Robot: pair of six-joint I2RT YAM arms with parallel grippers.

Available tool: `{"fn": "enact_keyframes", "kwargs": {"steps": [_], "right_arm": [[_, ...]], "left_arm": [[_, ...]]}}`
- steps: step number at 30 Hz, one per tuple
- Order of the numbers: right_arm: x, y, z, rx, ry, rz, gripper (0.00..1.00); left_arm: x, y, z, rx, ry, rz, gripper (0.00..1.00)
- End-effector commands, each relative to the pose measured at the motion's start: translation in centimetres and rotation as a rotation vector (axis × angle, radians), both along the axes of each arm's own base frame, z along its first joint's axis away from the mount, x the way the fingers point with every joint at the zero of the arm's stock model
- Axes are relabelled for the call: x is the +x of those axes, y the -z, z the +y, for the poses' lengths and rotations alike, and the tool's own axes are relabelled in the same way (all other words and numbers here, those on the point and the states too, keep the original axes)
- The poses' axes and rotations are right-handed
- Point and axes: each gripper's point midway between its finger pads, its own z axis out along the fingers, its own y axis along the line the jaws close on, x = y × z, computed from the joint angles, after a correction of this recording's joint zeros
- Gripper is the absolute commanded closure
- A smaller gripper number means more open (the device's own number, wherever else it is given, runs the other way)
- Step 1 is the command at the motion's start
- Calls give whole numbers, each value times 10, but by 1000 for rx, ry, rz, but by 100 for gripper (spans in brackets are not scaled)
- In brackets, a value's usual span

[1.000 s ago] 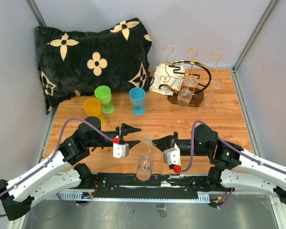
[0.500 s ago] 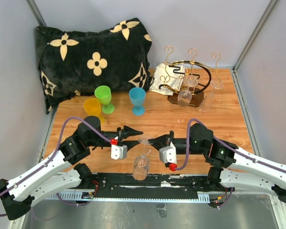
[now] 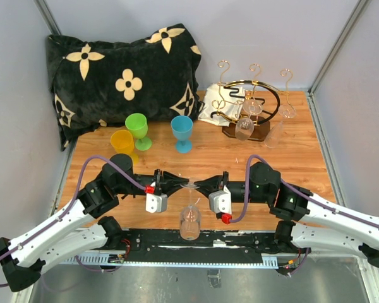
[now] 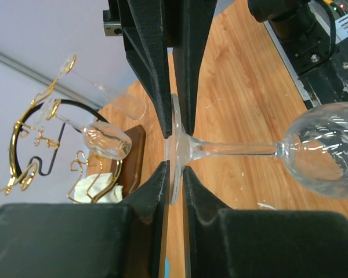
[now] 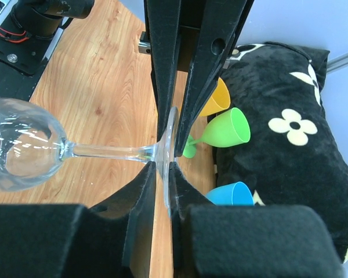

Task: Place the wine glass upside down on the wine glass rack
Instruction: Turn the wine glass upside down at the wine rack.

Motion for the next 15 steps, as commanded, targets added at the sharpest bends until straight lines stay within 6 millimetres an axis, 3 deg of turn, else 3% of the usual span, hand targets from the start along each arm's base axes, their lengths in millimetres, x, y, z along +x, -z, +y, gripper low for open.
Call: {"fn": "enact_keyframes", "kwargs": {"steps": [1, 8, 15], "right_arm": [[-5, -38, 5, 103, -20, -23, 85], [1, -46, -6, 131, 37, -30, 64], [15, -39, -38, 189, 197, 34, 50]], "left_arm": [[-1, -19, -3, -49, 13, -50, 96], [5, -16, 2, -43, -35, -63, 100], [26, -11, 16, -56, -189, -75, 100]]}}
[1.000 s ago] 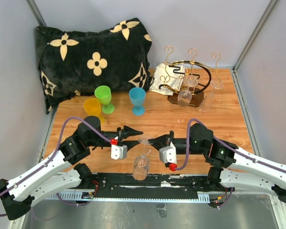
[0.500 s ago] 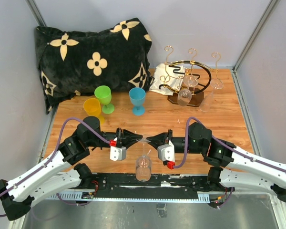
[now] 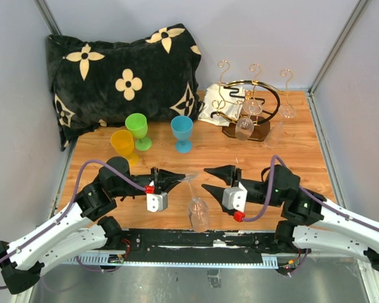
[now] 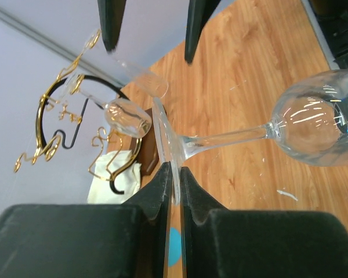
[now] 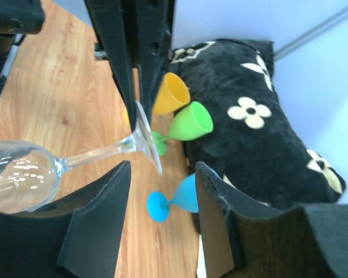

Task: Place the wine glass upside down on the wine glass rack
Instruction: Turn the wine glass upside down at the wine rack.

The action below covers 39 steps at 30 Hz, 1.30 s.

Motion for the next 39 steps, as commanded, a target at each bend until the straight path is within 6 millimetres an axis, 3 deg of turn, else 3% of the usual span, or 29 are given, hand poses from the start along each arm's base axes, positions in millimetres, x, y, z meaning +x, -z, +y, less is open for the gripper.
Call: {"fn": "enact_keyframes", "kwargs": {"steps": [1, 5, 13, 27, 31, 34, 39], "right_arm": [[13, -1, -23, 101, 148, 81, 48], [34, 12, -40, 233, 328, 263, 36], [26, 40, -33, 401, 310, 583, 26], [44, 47, -27, 468, 480, 874, 28], [39, 51, -11, 425, 455, 954, 31], [37, 50, -5, 362, 421, 865, 31], [21, 31, -13, 167, 231, 366, 28]], "left_arm": [[16, -11, 8, -58, -113, -41, 100], [31, -12, 16, -74, -212, -43, 99], [42, -11, 19, -52, -264, -76, 100], [47, -7, 15, 3, -253, -108, 100], [50, -8, 15, 18, -264, -119, 99], [50, -8, 14, 25, -252, -123, 99], [31, -5, 3, 58, -123, -120, 100]]}}
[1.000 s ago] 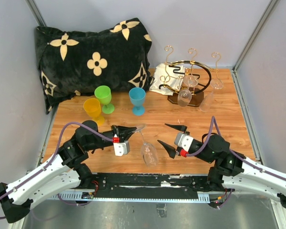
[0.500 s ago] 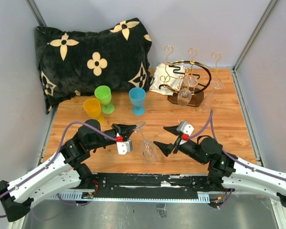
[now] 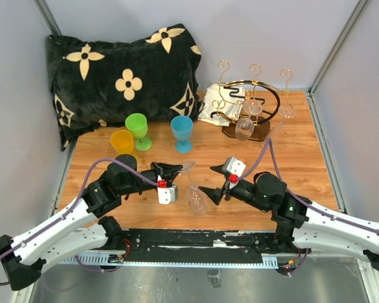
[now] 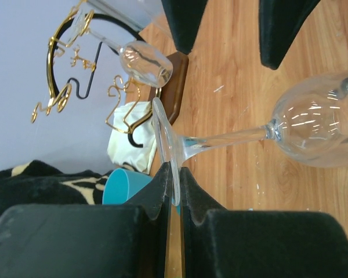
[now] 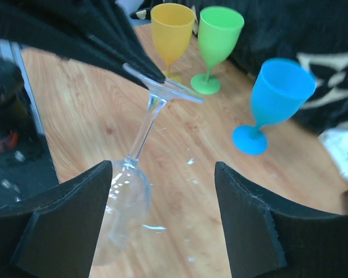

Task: Place the wine glass upside down on the wine glass rack
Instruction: Turn the wine glass upside down at the wine rack.

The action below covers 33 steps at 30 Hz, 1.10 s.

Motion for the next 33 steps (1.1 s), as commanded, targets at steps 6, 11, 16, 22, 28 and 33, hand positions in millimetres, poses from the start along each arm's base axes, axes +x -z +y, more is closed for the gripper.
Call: {"fn": "enact_keyframes", "kwargs": {"steps": [6, 11, 16, 22, 28, 33], "right_arm": [[-21, -39, -12, -367, -297, -754, 32], [-22, -37, 2, -458, -385, -809, 36], [-29, -27, 20, -498, -499, -777, 38], [-31, -15, 28, -532, -552, -738, 47], [-32, -13, 33, -532, -571, -728, 60], [-32, -10, 36, -536, -583, -714, 69]], "left_arm": [[-34, -20, -19, -4, 233, -33, 100], [-42, -15, -23, 16, 288, 1, 100], [-42, -12, -25, 27, 297, 7, 100], [-42, -12, -26, 31, 304, 9, 100], [-41, -11, -26, 35, 296, 9, 99], [-40, -11, -25, 33, 291, 7, 100]]}}
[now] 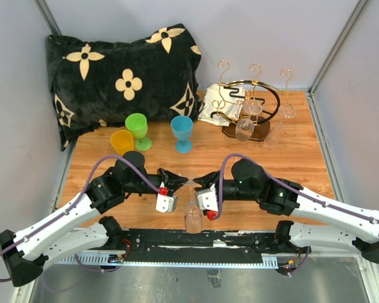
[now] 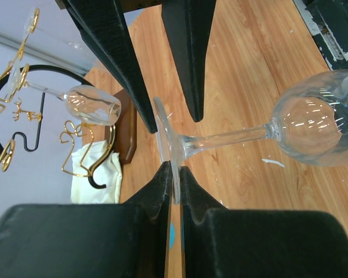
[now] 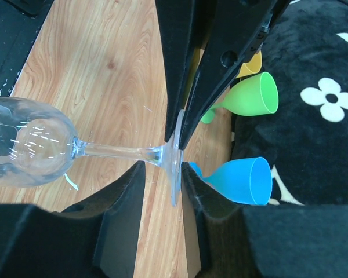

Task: Place the wine glass upside down on the wine glass rack
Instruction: Turn the wine glass upside down at the wine rack.

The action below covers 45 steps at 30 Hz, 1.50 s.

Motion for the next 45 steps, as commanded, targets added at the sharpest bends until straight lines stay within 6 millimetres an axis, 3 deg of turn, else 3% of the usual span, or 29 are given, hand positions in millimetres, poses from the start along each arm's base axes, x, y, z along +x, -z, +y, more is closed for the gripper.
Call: {"fn": "enact_keyframes", "kwargs": {"steps": [1, 7, 13, 15, 16, 19, 24, 29, 35, 45], "right_arm": [[-8, -13, 7, 16, -42, -5, 71], [-5, -9, 11, -10, -34, 5, 80], [0, -13, 10, -9, -17, -12, 99], [1, -15, 9, -5, -9, -20, 99], [2, -16, 8, -3, -2, -24, 99], [4, -19, 5, 4, 13, -38, 99], [8, -20, -4, 6, 42, -57, 99], [19, -17, -26, 3, 120, -98, 99], [38, -27, -55, 48, 260, -161, 99], [57, -52, -75, 143, 419, -218, 99]], "left_arm": [[-2, -29, -5, -66, 23, -50, 100], [-1, -33, -3, -76, 11, -62, 99], [1, -35, -1, -80, -7, -71, 100], [1, -36, -1, -85, -9, -66, 98], [1, -38, -1, -91, -13, -65, 94], [6, -44, 1, -132, -58, -57, 67], [11, -55, 6, -211, -122, -57, 41], [15, -75, 16, -330, -219, 2, 1], [30, -83, 28, -448, -390, 166, 0], [29, -81, 22, -619, -459, 505, 0]]}}
